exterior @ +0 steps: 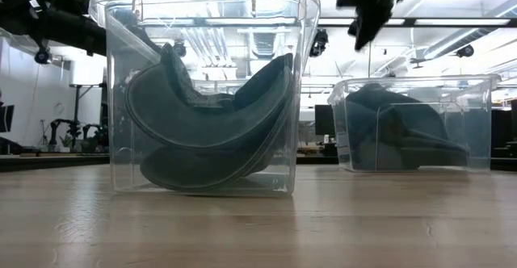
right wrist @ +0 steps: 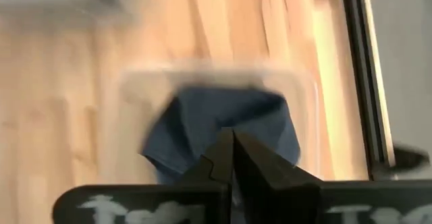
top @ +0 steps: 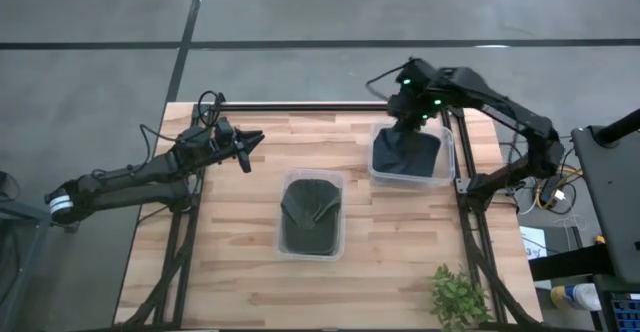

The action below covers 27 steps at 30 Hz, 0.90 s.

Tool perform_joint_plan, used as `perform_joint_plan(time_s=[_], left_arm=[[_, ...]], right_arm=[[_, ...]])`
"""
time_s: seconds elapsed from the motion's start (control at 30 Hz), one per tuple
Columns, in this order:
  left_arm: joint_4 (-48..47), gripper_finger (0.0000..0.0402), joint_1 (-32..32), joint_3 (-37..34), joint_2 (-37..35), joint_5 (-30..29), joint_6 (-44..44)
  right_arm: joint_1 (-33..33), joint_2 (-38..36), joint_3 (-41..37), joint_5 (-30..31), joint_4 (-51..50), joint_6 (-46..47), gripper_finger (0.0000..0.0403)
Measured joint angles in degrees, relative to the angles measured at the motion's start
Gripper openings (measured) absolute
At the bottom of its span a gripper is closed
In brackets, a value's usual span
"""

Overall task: Pick & Place hat
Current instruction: Return to Home Position

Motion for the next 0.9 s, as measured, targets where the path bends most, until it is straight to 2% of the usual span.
perform_joint_plan(time_s=[0.13,0.2,0.53,0.77,0.9], left_arm=[[-0.04,0.0064,0.0,0.0,0.02,-0.02,0.0],[-0.09,0.0064,0.0,0.0,0.02,-0.02,0.11],[0.12,0.0064,0.01,0.84,-0.47,0.3,0.61],[0.0,0.0064,0.02,2.84,-2.11,8.32,0.44],[-0.01,0.0064,0.0,4.14,-3.44,14.41,-2.74]], right_arm=[[-2.26,-6.31,-0.81,-7.61,4.29,-0.13,0.0008],[-3.85,-10.11,-2.7,-9.5,7.19,0.52,0.0008],[-8.8,-32.7,-19.31,-9.94,22.87,9.65,0.0009],[-8.72,-46.02,-31.85,-10.09,32.0,20.16,0.0009],[-8.72,-50.99,-36.12,-10.09,32.88,31.24,0.0009]])
